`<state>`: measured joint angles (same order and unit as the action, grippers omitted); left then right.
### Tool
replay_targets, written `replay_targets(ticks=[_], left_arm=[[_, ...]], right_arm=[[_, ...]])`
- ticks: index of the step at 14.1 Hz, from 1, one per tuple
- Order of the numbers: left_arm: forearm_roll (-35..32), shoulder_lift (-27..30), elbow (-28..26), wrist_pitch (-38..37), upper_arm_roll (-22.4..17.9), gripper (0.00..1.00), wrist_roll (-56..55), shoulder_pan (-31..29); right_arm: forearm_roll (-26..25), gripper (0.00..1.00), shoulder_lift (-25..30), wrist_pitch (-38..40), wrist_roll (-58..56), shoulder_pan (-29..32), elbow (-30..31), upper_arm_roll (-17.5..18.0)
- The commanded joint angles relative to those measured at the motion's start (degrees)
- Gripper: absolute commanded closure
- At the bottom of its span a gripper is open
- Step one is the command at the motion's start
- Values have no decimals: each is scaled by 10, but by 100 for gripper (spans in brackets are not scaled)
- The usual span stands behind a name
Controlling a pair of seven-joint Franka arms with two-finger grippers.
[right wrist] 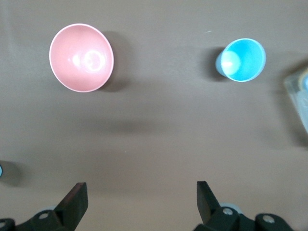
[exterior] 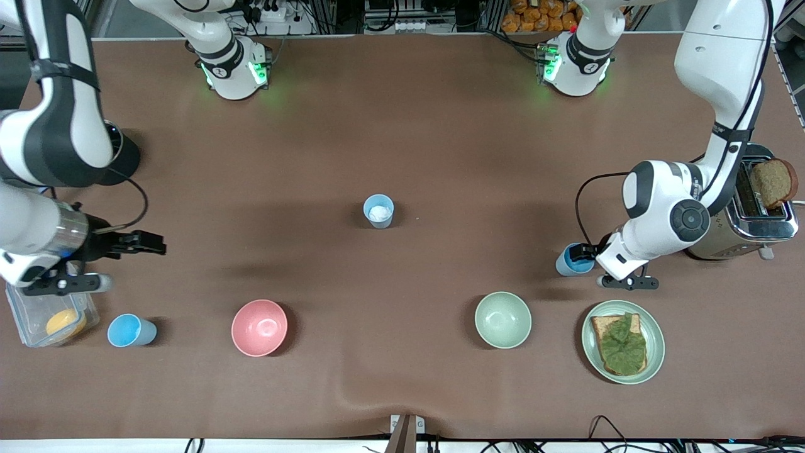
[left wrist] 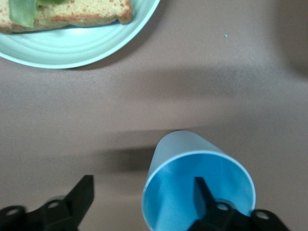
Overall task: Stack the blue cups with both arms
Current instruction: 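Release the cup and withdraw the right gripper while the left gripper lowers, then grasp the second blue cup with the left gripper and carry it over the first cup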
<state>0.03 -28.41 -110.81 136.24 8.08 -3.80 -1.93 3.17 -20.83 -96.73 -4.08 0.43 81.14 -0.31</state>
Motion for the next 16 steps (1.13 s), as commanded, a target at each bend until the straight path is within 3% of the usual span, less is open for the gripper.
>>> replay_targets(ticks=[1, 5, 8, 12, 16], left_arm=[[9, -9, 14, 1, 0, 100, -31, 5], [9, -7, 15, 1, 1, 100, -33, 5], [11, -2, 23, 1, 1, 100, -43, 4], [11, 17, 27, -2, 1, 100, -61, 3], [12, 18, 42, -2, 23, 100, -117, 4]], right_arm=[[5, 0, 11, 76, -4, 33, -60, 14], [-10, 0, 23, 96, 1, 33, -65, 14], [-67, 0, 94, 70, 2, 15, -3, 18], [-59, 0, 184, -55, -2, 17, 153, 18], [1, 0, 187, -13, -3, 26, 156, 14]])
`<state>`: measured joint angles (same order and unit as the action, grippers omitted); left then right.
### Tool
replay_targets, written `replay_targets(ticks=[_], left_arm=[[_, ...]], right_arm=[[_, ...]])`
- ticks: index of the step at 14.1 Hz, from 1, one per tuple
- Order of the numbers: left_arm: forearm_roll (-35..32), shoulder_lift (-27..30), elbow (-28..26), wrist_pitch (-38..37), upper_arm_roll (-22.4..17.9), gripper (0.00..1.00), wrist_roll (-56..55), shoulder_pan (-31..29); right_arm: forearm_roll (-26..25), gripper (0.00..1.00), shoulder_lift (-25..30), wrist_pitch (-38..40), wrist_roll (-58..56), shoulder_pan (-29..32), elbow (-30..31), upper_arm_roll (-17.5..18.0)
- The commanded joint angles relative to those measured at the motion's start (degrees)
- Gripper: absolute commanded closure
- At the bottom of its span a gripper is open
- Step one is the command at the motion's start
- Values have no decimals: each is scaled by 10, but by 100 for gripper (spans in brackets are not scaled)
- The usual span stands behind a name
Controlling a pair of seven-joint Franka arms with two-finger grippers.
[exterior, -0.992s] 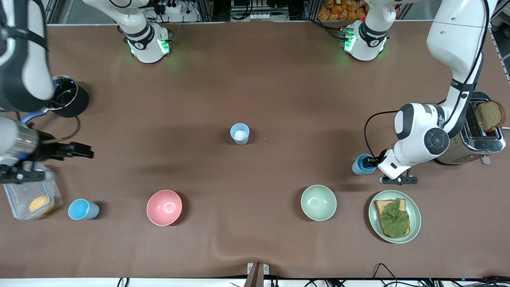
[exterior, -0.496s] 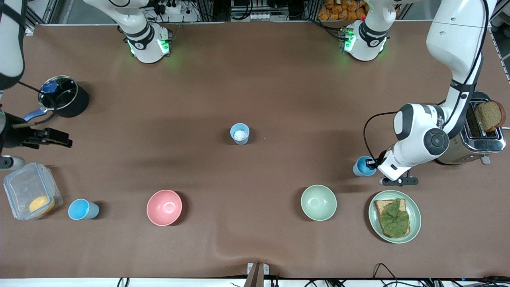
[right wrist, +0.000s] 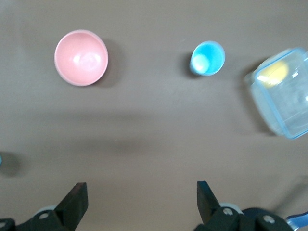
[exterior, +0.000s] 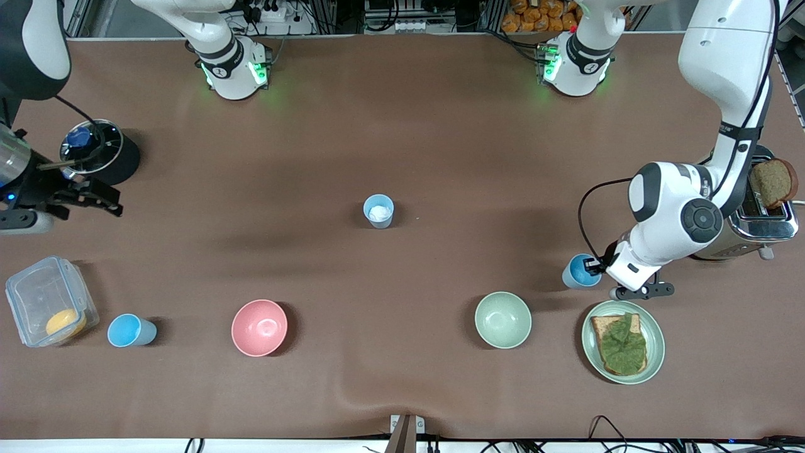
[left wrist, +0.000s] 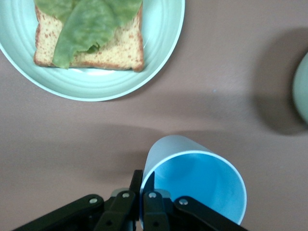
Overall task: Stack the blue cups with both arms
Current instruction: 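Grasp the second blue cup with the left gripper and carry it over the first cup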
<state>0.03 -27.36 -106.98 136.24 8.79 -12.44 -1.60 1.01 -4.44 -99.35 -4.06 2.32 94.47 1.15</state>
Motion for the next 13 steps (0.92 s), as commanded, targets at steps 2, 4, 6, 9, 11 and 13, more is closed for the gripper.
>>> replay_targets(ticks=[2, 4, 6, 9, 11, 13], left_arm=[[13, 12, 8, -2, 37, 100, -70, 1], [4, 13, 26, -5, 75, 100, -136, 2], [8, 13, 50, -33, 105, 100, -155, 11], [1, 9, 102, -86, 122, 100, -280, 88], [-27, 8, 109, -91, 120, 100, -352, 145], [-61, 6, 114, -91, 121, 100, -427, 196]], right_arm=[[19, 0, 23, 16, -3, 8, 18, -1], [15, 0, 22, 15, -3, 8, 15, -1], [15, 0, 19, 15, -4, 8, 5, 0], [14, 0, 18, 14, -3, 7, -2, -1], [14, 0, 18, 16, -3, 8, -2, -1], [14, 0, 18, 17, -2, 8, -2, -1]])
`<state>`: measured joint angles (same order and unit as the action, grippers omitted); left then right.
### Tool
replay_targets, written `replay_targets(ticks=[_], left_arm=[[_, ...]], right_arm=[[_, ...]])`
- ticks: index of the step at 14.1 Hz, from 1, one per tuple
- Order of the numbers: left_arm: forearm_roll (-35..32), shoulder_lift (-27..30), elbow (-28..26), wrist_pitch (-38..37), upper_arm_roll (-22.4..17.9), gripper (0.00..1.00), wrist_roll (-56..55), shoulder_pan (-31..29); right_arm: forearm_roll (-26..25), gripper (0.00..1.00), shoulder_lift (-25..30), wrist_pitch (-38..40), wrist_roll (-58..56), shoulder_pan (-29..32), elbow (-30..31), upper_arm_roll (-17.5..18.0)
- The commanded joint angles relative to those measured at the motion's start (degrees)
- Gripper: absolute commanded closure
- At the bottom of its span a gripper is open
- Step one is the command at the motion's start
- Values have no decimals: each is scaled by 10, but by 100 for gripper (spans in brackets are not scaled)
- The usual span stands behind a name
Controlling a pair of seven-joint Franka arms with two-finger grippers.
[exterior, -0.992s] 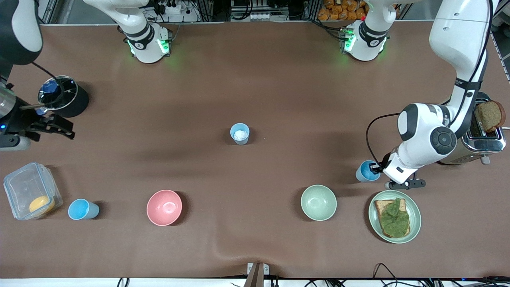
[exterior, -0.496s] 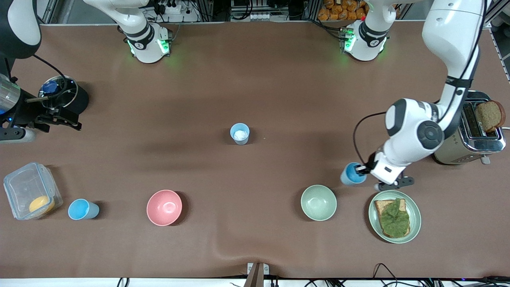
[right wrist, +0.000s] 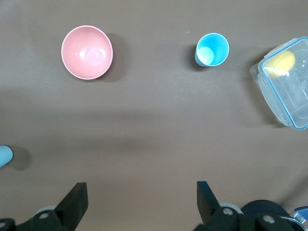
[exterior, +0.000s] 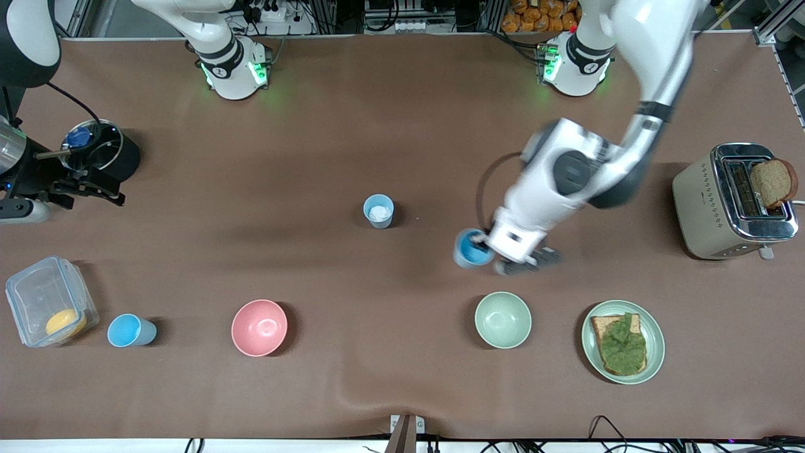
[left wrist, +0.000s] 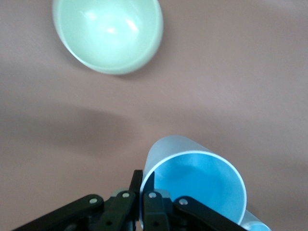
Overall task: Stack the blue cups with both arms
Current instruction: 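Grasp the second blue cup with the left gripper and carry it over the first cup, then lower the held cup into the first blue cup and open the left gripper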
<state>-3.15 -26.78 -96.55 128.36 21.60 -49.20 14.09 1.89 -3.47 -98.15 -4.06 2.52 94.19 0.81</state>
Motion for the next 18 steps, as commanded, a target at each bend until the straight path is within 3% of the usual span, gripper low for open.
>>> replay_targets(ticks=[1, 8, 18], left_arm=[[-38, 0, 11, -12, -7, 100, -92, 63], [-74, -17, 13, -11, -9, 100, -180, 172], [-88, -55, 47, -5, -11, 100, -184, 201]], right_arm=[[5, 0, 8, 7, -2, 6, 1, 2], [5, 0, 8, 11, -2, 10, 1, 2], [6, 0, 8, 15, -1, 9, 1, 2]])
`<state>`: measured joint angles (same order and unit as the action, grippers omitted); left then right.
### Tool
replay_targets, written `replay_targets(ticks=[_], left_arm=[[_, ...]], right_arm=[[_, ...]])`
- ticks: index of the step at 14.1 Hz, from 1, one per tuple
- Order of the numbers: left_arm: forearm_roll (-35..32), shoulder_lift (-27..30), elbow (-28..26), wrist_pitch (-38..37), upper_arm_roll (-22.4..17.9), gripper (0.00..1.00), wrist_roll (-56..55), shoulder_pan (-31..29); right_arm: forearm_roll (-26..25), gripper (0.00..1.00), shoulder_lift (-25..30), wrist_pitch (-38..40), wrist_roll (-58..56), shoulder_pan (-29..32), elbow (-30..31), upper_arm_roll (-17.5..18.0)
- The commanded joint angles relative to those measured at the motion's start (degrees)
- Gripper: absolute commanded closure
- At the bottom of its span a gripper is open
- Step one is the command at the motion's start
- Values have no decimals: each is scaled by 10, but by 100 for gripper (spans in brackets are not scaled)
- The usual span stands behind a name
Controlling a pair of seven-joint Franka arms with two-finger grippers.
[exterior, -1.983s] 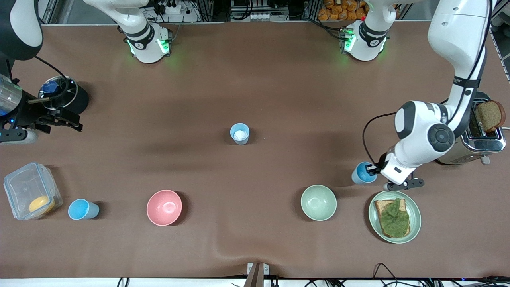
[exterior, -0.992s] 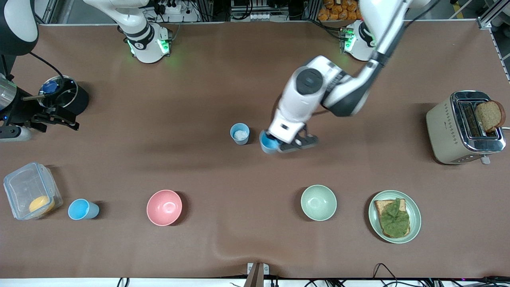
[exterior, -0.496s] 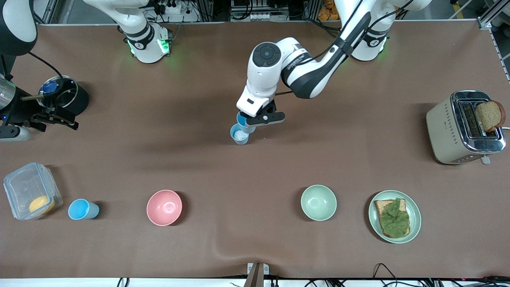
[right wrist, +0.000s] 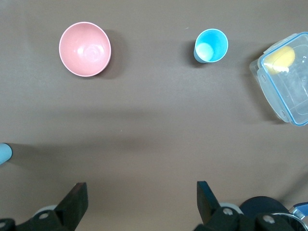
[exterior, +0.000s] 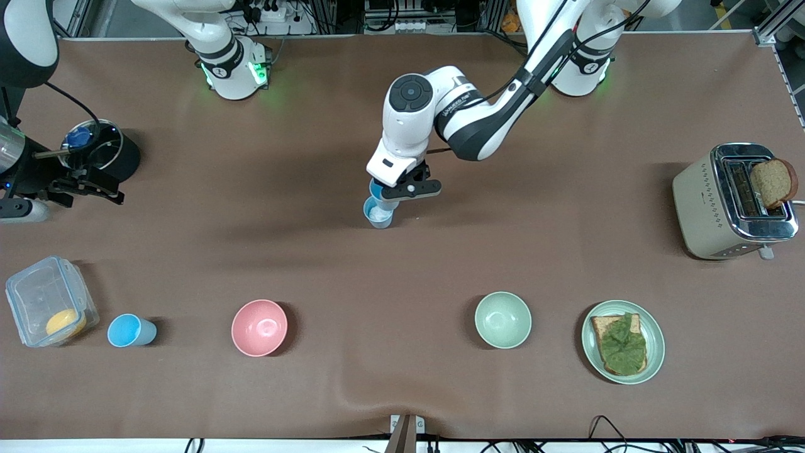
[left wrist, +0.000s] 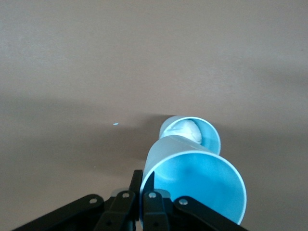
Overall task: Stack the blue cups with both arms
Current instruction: 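Lower the held cup into the first blue cup and open the left gripper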
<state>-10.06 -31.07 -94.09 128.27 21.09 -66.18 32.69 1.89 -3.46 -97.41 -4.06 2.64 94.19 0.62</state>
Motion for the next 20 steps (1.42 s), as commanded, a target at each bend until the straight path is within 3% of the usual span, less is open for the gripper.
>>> replay_targets(ticks=[1, 20], left_arm=[[-19, -15, 27, -4, -6, 100, -14, 17], [-43, -58, 66, -2, -7, 100, -14, 22]], right_arm=[[5, 0, 8, 7, -2, 9, 1, 4], [6, 0, 8, 14, 1, 10, 2, 4]])
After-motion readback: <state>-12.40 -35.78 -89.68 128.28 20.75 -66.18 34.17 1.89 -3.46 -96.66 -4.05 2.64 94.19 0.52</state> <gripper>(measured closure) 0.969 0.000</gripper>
